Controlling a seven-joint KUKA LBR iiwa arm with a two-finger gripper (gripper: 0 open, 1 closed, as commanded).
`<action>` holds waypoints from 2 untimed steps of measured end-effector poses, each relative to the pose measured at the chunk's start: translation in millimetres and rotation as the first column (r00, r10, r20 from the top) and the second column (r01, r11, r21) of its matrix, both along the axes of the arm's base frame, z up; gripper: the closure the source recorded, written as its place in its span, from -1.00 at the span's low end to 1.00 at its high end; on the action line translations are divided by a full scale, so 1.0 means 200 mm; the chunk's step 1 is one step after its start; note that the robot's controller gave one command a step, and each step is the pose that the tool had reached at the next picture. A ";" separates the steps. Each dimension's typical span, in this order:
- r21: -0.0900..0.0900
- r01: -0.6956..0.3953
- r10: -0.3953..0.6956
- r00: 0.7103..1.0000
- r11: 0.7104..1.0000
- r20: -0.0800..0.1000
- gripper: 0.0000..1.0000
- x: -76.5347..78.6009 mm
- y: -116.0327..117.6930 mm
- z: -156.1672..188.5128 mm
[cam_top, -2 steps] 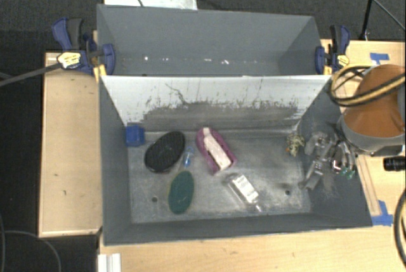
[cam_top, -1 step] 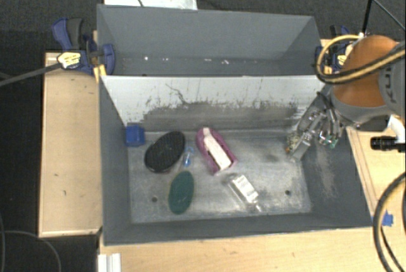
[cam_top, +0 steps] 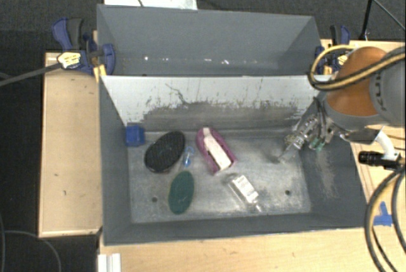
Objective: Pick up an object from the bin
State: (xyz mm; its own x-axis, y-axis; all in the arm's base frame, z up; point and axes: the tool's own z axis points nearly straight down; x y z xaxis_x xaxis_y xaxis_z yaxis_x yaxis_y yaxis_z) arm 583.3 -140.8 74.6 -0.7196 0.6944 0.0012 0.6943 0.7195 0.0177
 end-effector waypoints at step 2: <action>-0.008 0.013 -0.013 1.000 1.000 -0.006 1.00 0.01 -0.03 -0.01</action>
Offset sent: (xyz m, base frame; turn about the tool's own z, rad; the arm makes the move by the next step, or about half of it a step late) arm -0.0008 -0.0106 -0.0046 0.0298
